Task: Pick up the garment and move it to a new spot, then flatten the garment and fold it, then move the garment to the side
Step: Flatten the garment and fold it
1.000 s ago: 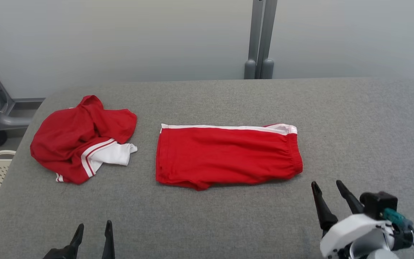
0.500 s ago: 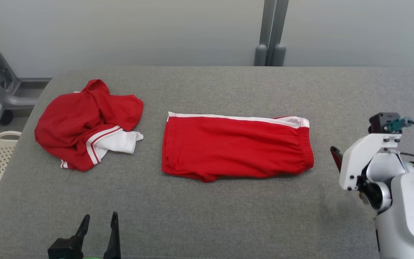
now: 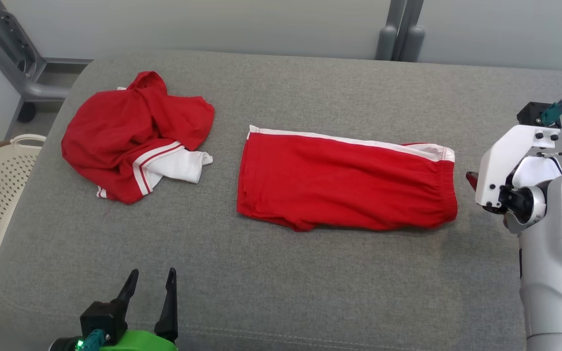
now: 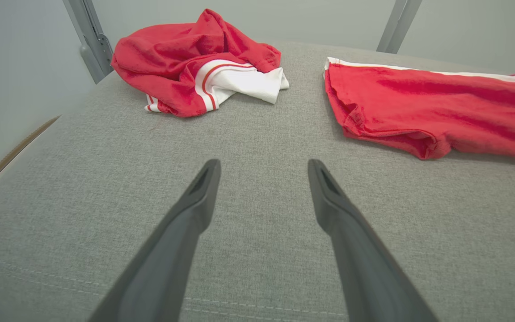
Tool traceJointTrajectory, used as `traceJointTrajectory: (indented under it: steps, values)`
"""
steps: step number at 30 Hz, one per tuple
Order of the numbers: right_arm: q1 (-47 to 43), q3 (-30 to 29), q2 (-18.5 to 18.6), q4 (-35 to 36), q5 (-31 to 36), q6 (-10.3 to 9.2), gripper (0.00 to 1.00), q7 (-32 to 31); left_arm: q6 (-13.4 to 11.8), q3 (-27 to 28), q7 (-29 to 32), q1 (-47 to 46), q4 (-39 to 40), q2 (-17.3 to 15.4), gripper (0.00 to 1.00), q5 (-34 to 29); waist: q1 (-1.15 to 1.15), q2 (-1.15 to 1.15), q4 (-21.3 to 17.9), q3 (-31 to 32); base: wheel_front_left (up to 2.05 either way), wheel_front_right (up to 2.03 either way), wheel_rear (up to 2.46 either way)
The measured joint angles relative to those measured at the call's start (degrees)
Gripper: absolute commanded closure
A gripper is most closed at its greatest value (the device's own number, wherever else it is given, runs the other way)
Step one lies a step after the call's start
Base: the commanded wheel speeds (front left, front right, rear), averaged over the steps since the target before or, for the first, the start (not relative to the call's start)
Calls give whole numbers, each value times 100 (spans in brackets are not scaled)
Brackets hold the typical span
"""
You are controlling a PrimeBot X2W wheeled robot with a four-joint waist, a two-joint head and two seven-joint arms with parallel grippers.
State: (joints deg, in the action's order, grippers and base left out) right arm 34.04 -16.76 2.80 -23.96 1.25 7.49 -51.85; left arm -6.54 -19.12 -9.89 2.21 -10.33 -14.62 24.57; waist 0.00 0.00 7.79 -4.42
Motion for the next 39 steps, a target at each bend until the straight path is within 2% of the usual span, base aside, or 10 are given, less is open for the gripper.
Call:
traceJointTrajectory:
  steps: [13,29,38,39]
  values:
    - [303,-347,-3,-777,207,0,0,356,31,-81,-11,-253,-113,29,0,0,0,0,334,-411,0,0,0]
    - [691,-965,0,-1549,368,0,0,532,52,-174,-36,-440,-191,85,0,34,0,0,527,-705,0,0,0]
    - [985,-1076,30,-2100,435,-1,0,660,57,-212,-71,-497,-248,85,0,46,0,0,651,-786,0,0,0]
    - [1018,-1087,33,-2152,435,-1,13,697,57,-220,-71,-500,-252,87,0,52,0,0,660,-790,0,0,0]
